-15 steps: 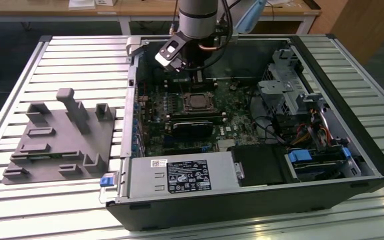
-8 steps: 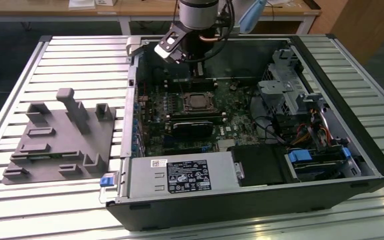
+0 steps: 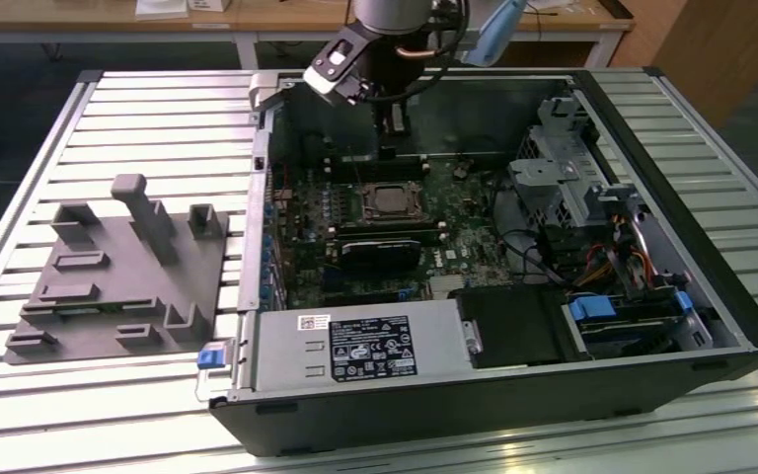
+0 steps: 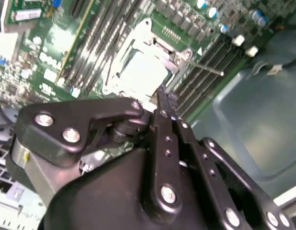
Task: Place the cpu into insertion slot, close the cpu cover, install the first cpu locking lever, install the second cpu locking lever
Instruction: 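Install the first cpu locking lever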
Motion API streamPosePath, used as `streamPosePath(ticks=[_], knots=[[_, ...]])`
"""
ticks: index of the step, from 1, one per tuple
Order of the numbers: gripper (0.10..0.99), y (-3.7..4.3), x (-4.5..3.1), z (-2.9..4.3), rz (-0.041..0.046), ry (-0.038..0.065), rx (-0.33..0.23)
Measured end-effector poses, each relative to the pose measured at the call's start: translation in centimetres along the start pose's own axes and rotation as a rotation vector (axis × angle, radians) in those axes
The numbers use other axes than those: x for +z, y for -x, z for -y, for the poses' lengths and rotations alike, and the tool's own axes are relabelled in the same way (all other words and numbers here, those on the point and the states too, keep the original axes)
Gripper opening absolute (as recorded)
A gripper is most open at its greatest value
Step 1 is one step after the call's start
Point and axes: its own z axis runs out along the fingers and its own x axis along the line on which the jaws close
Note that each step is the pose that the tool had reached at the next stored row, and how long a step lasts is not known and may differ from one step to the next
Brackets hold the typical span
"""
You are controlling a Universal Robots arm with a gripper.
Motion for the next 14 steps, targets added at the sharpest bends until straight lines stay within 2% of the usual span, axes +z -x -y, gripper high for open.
streamPosePath(ticks=[9,14], knots=[[0.106,0.00,0.06,0.00,-0.0046,0.001,-0.163],[0.106,0.00,0.07,0.00,-0.0068,0.001,-0.235]])
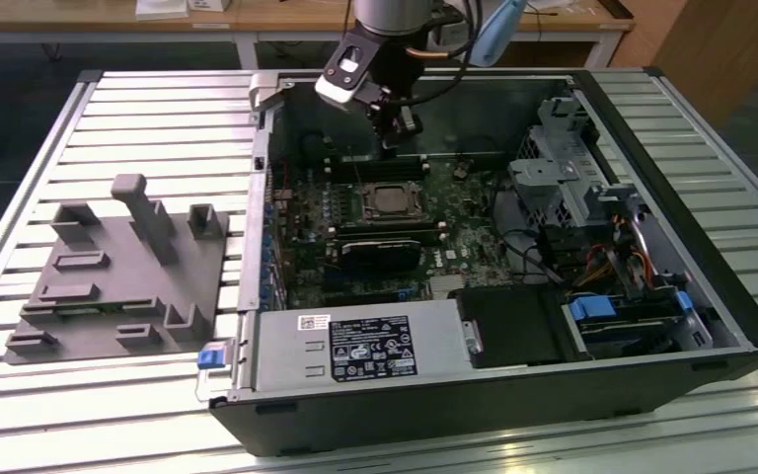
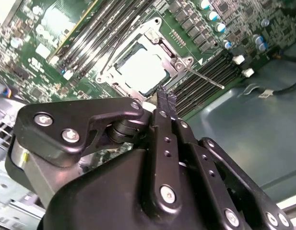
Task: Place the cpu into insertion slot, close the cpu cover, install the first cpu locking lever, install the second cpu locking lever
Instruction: 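Install the first cpu locking lever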
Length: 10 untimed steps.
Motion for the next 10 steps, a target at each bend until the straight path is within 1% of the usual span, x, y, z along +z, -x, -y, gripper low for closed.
streamPosePath(ticks=[10], knots=[[0.106,0.00,0.02,0.00,-0.0048,0.001,-0.166]])
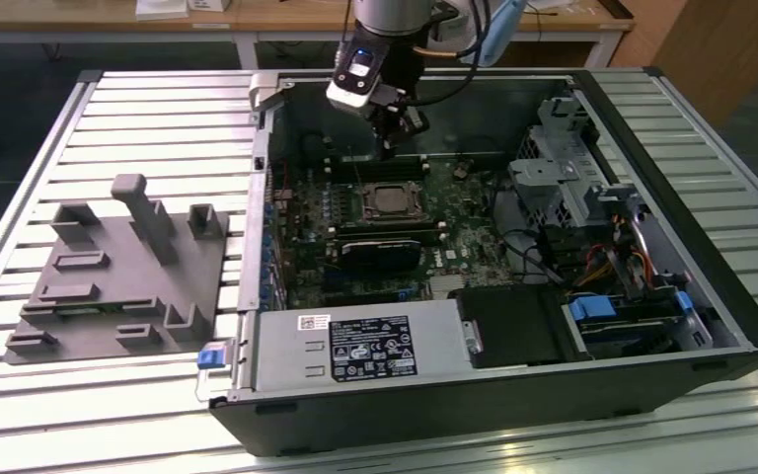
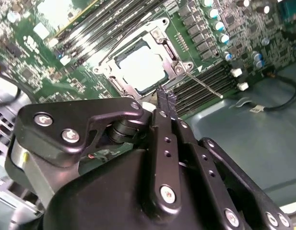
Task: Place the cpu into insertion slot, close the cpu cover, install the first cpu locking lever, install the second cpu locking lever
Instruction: 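Install the first cpu locking lever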
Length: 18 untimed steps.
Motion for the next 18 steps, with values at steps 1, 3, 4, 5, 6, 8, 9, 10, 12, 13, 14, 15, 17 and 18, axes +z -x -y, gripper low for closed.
streamPosePath(ticks=[1,3,4,5,6,8,9,10,12,13,14,15,17,18], knots=[[0.106,0.00,0.00,0.00,-0.0006,0.000,-0.020],[0.106,0.00,0.00,0.00,-0.0016,0.000,-0.054],[0.106,0.00,0.00,0.00,-0.0020,0.000,-0.070],[0.106,0.00,0.00,0.00,-0.0024,0.000,-0.084],[0.106,0.00,0.00,0.00,-0.0028,0.000,-0.098],[0.106,0.00,0.00,0.00,-0.0036,0.001,-0.125],[0.106,0.00,0.00,0.00,-0.0041,0.001,-0.141],[0.106,0.00,0.01,0.00,-0.0046,0.001,-0.159],[0.106,0.00,0.02,0.00,-0.0057,0.001,-0.195],[0.106,0.00,0.03,0.00,-0.0063,0.001,-0.213],[0.106,0.00,0.03,0.01,-0.0067,0.001,-0.231],[0.106,0.00,0.04,0.00,-0.0073,0.001,-0.249],[0.106,0.00,0.06,0.01,-0.0083,0.002,-0.286],[0.106,0.00,0.07,0.01,-0.0089,0.002,-0.304]])
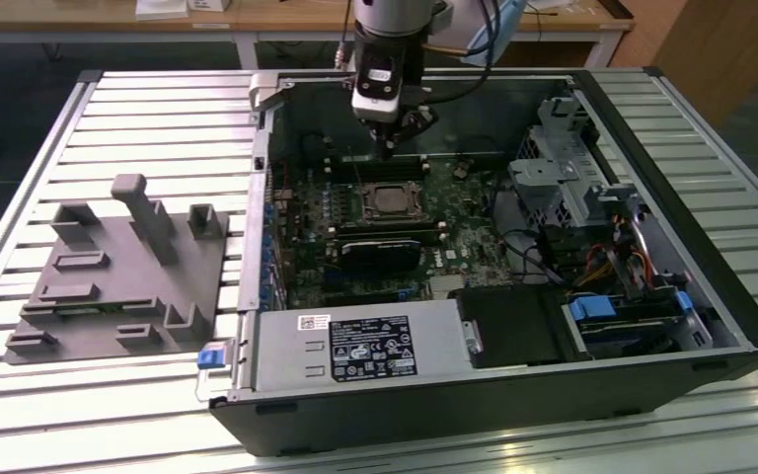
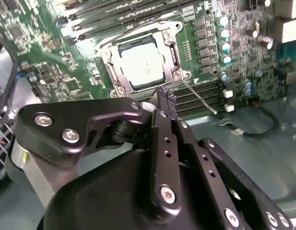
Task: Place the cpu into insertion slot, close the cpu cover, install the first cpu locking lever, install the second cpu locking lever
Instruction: 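Install the first cpu locking lever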
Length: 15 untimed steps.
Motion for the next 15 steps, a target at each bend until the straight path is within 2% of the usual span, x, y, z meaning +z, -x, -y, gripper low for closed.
streamPosePath(ticks=[15], knots=[[0.106,0.00,0.09,0.00,-0.0080,0.002,-0.272]])
